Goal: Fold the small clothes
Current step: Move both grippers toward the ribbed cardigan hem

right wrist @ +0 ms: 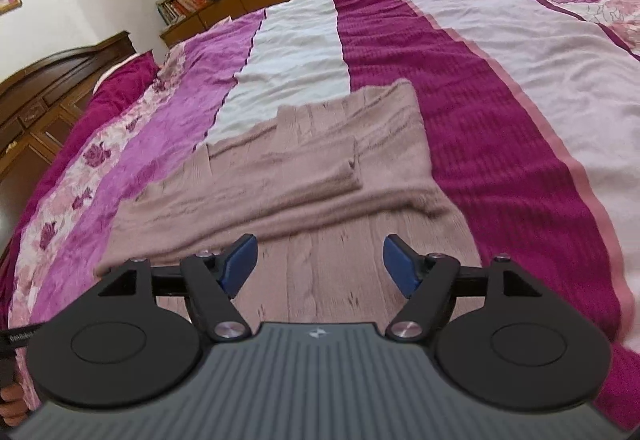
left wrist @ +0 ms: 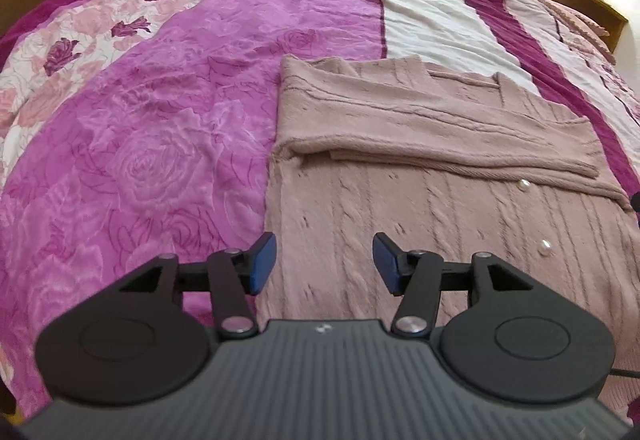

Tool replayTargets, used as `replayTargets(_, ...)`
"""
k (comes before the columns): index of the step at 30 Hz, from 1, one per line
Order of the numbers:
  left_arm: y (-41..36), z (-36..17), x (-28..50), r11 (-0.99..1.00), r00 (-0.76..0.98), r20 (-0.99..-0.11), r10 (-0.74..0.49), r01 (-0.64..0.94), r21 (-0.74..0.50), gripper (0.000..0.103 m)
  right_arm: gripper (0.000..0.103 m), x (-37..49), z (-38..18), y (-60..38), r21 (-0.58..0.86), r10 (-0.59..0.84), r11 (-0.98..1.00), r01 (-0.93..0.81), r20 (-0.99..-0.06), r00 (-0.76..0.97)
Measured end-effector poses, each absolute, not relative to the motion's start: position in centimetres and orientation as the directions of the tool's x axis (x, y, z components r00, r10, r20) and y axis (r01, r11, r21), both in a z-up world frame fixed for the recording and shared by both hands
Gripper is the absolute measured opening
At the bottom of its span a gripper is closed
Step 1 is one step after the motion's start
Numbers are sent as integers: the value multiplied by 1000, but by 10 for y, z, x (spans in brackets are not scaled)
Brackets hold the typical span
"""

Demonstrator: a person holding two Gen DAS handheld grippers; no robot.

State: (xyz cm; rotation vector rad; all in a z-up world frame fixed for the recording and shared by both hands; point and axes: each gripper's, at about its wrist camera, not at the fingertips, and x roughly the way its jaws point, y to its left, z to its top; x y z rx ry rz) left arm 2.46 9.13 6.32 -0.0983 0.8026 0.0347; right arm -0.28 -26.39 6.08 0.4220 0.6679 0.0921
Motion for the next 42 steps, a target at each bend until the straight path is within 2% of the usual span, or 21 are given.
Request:
replayTargets(16, 93, 57, -24, 994, 670, -742, 5, -82, -67, 56, 76, -63, 64, -277, 422, 231, 904, 64, -612, 757)
replayTargets(35, 100, 39, -31, 995, 616, -787, 38, -94, -26, 56, 76, -88, 57, -312, 349, 205, 934, 77, -699, 685)
replayTargets(42, 105, 34, -31, 994, 583, -812, 23, -99, -42, 60, 76, -87, 42, -320, 400, 273, 913, 80, -746, 608)
